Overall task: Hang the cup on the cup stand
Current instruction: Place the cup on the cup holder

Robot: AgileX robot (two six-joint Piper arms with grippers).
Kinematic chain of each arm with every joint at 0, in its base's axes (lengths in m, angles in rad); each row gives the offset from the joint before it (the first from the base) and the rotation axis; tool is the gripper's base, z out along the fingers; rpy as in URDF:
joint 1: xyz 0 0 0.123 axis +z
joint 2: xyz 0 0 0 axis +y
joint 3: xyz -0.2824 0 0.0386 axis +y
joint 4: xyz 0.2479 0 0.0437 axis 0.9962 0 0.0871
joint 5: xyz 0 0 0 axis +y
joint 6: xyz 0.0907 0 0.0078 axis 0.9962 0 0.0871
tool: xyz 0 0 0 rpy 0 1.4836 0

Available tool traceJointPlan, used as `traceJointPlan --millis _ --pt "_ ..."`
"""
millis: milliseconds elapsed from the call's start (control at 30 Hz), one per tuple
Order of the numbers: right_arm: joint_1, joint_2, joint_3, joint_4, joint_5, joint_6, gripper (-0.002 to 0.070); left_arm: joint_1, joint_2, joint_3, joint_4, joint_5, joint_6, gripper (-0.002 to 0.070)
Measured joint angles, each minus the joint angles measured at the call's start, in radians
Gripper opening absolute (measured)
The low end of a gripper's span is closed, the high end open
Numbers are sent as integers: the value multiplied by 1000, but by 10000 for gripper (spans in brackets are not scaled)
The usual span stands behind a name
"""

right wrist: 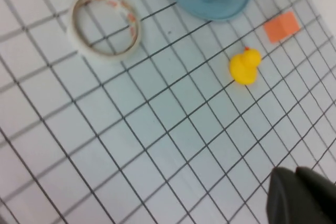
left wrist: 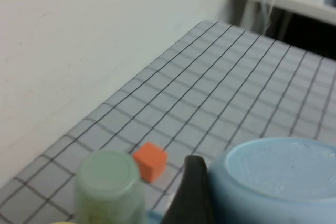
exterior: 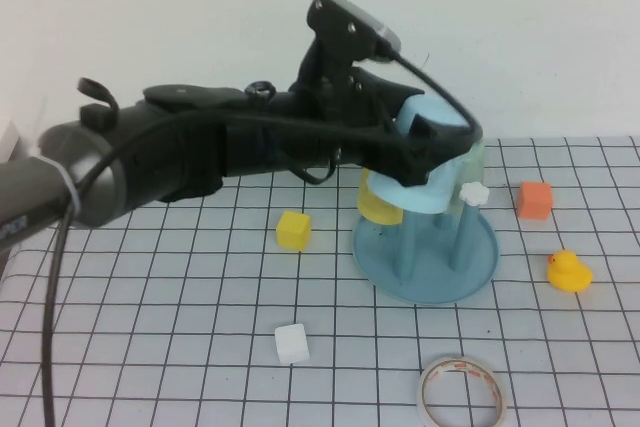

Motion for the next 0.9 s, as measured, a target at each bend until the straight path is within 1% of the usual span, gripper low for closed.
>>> traceJointPlan --millis 133,267,467,667,900 --pt "0 -141 31 -14 13 50 6 -17 22 -6 0 -50 117 557" --pt "0 -286 95 -62 17 112 6 -35 56 -50 -2 -103 133 557" --pt "0 -422 161 -36 32 128 2 -40 119 -142 -4 -165 56 557" --pt "0 -453 165 -22 55 130 1 -40 175 -189 -8 -213 -84 557" --pt "0 -453 169 -18 59 130 1 -40 233 -199 -8 -225 -122 557"
